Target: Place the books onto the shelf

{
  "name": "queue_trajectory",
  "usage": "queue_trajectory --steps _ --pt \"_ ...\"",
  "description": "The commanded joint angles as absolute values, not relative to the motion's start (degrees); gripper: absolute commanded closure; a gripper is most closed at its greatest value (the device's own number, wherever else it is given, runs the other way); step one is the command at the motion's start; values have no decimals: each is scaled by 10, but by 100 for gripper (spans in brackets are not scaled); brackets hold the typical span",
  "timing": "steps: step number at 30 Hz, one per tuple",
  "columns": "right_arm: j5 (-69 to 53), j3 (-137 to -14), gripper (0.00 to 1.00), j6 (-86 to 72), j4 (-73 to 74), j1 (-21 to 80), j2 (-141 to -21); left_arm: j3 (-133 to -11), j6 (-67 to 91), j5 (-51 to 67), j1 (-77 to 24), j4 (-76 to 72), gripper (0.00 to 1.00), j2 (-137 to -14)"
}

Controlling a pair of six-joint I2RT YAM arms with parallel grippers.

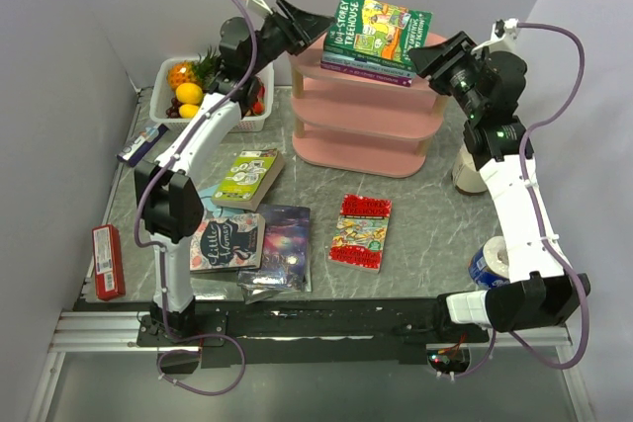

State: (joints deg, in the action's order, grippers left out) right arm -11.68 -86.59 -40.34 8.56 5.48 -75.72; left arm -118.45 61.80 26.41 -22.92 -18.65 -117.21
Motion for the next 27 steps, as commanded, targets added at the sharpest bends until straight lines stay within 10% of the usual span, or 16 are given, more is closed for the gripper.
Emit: queue_trajectory --steps 1,13,27 --pt "-110 -857 41 -417 65 26 -713 -1166 643 300 -200 -203 36 -1130" --pt "-40 -586 40 -442 55 25 -477 -898 569 69 -104 -6 20 -871" --pt "-90 -244 38 -454 -89 361 -501 -414 514 78 -195 133 25 -484"
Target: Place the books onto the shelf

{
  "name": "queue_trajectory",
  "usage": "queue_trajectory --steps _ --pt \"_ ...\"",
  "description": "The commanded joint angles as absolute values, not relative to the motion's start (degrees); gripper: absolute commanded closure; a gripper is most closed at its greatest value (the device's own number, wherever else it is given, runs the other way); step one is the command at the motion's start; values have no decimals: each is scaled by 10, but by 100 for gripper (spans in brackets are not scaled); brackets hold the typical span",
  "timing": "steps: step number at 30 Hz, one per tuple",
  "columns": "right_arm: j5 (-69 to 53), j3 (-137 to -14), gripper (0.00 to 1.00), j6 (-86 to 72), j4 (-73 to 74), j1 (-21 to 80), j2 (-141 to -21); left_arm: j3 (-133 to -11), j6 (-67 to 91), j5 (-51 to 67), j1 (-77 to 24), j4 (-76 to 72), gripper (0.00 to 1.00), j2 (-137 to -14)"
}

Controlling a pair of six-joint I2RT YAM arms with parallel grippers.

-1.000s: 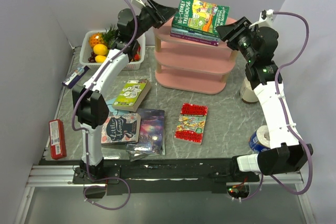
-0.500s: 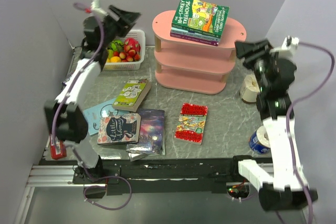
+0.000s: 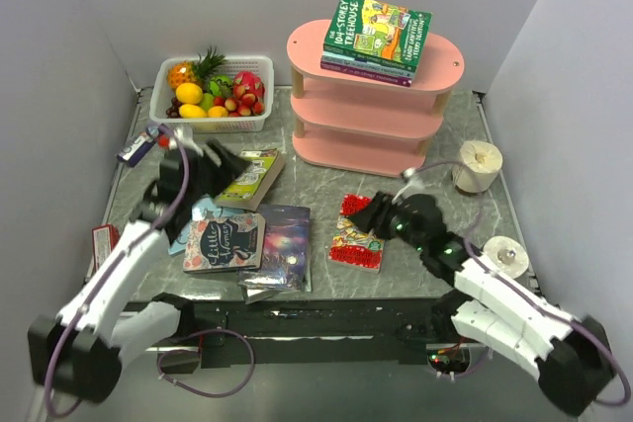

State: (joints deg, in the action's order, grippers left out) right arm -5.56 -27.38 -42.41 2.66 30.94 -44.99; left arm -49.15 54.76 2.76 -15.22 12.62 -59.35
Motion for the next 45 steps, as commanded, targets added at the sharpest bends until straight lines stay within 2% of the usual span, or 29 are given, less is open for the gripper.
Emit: queue_trajectory --steps 1,3,8,14,18,22,28,30,32,37,40,42,45 --pt "-112 -240 37 -460 -128 371 -523 -361 525 103 -204 121 26 -430" --pt "-163 -249 34 -476 -159 373 -582 -311 546 159 -242 70 29 -383" --pt "-178 -266 31 -490 -241 376 -667 -247 557 145 -308 87 36 -330" --pt "-247 -307 31 -518 -354 375 -845 -224 547 89 -326 165 50 -356" --pt "-272 -324 32 -541 -415 375 -913 -221 576 41 -348 187 59 -377" --pt "-300 -360 34 -545 -414 375 -959 -232 583 19 -349 207 63 -431" --pt "-300 -378 42 -539 -457 374 -978 -198 611 14 -350 188 69 -464" --pt "-310 -397 48 -539 -460 374 -992 -193 615 11 -350 185 72 -468" --pt "-340 -417 53 -538 -461 374 -1019 -195 612 9 -349 188 73 -468" --pt "-422 -454 56 -548 -486 374 -1059 -194 606 9 -350 190 74 -463" --pt "-466 -459 51 -554 -518 374 -1071 -189 605 11 -350 181 74 -469" --pt "-479 -457 44 -559 -546 374 -1076 -185 605 10 -350 177 75 -477" --pt "-513 -475 39 -552 -525 374 -1085 -182 605 5 -350 171 76 -491"
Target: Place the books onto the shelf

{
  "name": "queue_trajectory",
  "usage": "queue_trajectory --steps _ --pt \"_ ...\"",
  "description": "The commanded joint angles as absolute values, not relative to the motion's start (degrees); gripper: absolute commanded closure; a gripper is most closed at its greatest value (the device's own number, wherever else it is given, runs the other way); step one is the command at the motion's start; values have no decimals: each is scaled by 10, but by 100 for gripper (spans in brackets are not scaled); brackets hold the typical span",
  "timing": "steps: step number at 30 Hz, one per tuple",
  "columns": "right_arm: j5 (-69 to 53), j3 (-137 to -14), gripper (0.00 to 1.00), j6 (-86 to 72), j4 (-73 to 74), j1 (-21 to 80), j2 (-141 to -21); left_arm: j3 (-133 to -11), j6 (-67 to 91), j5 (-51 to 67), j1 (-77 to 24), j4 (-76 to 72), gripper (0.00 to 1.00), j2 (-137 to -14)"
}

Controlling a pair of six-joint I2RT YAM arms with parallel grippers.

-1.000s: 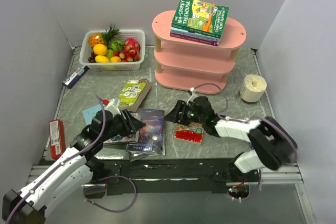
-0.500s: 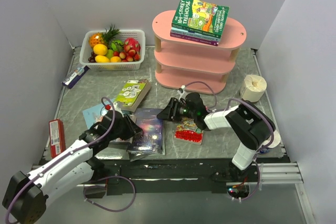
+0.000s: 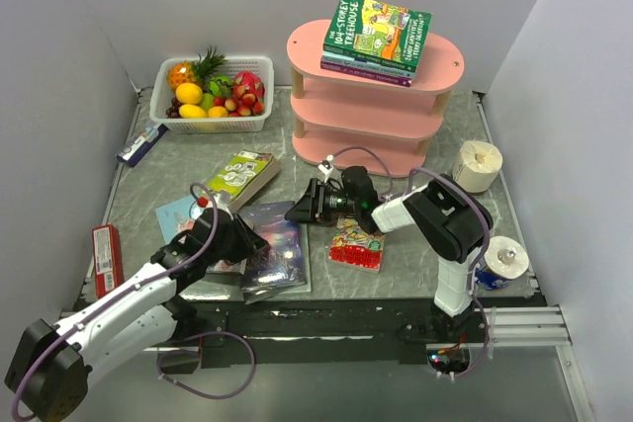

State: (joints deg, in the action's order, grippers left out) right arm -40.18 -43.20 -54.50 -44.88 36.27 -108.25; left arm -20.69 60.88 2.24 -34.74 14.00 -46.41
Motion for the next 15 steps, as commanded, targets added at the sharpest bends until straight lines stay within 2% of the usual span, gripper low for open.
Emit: queue_trajectory --steps 1,5,7,8,10,11,12,15 --pt "-517 -481 38 -547 -499 373 -1086 -181 606 3 -349 169 76 -494" --pt "-533 -516 45 -487 -412 376 -1092 -171 602 4 -350 142 78 -514" --pt "-542 -527 59 -471 -383 380 -1094 -170 597 11 -350 125 80 -540" --pt "-543 -530 70 -460 -368 381 -1091 -167 596 14 -350 118 81 -550" --pt "-551 -530 82 -445 -354 382 -1083 -163 593 25 -350 98 83 -569" --pt "-552 -524 96 -440 -339 382 -1071 -160 594 25 -350 94 84 -570" --pt "-550 -520 100 -434 -330 381 -1063 -162 594 25 -350 91 84 -569" --pt "-535 -495 100 -407 -289 374 -1019 -172 596 4 -350 107 82 -543"
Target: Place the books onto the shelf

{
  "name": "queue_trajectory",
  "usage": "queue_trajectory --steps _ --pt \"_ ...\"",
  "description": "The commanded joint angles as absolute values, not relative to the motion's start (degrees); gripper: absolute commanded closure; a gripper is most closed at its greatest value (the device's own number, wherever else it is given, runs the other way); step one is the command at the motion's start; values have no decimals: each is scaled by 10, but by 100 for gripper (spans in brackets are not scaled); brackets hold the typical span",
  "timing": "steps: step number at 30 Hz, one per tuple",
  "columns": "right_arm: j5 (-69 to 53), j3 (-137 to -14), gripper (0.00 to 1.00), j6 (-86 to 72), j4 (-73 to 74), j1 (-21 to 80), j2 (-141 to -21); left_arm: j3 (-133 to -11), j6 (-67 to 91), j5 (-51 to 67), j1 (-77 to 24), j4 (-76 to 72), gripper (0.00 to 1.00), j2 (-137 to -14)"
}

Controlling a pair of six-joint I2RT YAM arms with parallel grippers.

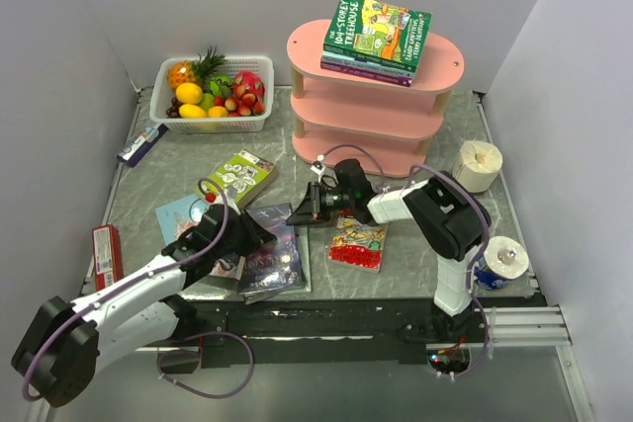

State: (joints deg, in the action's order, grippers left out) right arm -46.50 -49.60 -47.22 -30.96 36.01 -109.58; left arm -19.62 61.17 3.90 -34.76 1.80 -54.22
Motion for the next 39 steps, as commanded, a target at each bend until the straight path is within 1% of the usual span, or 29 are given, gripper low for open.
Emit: queue_trajectory --steps 1,2,4,5,8,11,12,15,16,17,19,20,22,25,28,30,32,33,34,36,37,39 --pt "-522 -485 100 -400 -283 369 -1005 -177 598 2 -350 125 80 -534" --pt "-518 -461 100 -400 -282 358 -975 -181 599 -19 -350 134 73 -524" --pt "-505 -430 100 -407 -291 343 -928 -194 603 -39 -350 154 66 -494" --pt "-498 -402 100 -406 -290 336 -910 -199 605 -59 -350 171 59 -485" --pt "-469 -357 100 -379 -245 308 -827 -216 604 -82 -350 189 49 -462" --pt "-457 -314 100 -356 -212 301 -784 -217 591 -66 -350 170 48 -482" --pt "-455 -307 100 -352 -208 301 -781 -216 585 -44 -350 151 48 -506" --pt "-464 -289 100 -353 -216 299 -797 -206 570 5 -350 100 51 -559" --pt "-468 -284 98 -364 -223 299 -804 -202 570 47 -350 57 52 -570" --pt "-472 -280 79 -371 -236 296 -819 -198 570 63 -350 39 54 -580" --pt "-475 -272 66 -381 -260 295 -835 -189 576 85 -350 5 55 -593" --pt "-475 -268 56 -387 -267 294 -848 -187 577 85 -351 4 57 -594" --pt "-474 -269 48 -390 -277 294 -867 -188 571 83 -352 4 59 -594" --pt "-481 -272 43 -396 -297 294 -895 -194 561 79 -352 4 61 -593" --pt "-497 -276 42 -424 -351 294 -925 -199 553 82 -352 4 63 -604" --pt "-525 -272 43 -447 -390 294 -939 -200 551 86 -354 -15 65 -622" --pt "-557 -265 52 -488 -464 294 -955 -201 552 90 -359 -32 66 -636" --pt "-572 -262 58 -503 -500 294 -961 -202 552 92 -361 -37 66 -650" --pt "-585 -259 74 -542 -564 295 -971 -204 553 93 -365 -40 66 -656" --pt "-634 -248 93 -618 -653 294 -979 -215 548 91 -369 -38 67 -671" --pt "-646 -237 100 -647 -746 291 -983 -221 547 80 -369 -25 68 -670" --pt "-657 -222 100 -698 -815 281 -977 -238 549 39 -368 19 69 -638"
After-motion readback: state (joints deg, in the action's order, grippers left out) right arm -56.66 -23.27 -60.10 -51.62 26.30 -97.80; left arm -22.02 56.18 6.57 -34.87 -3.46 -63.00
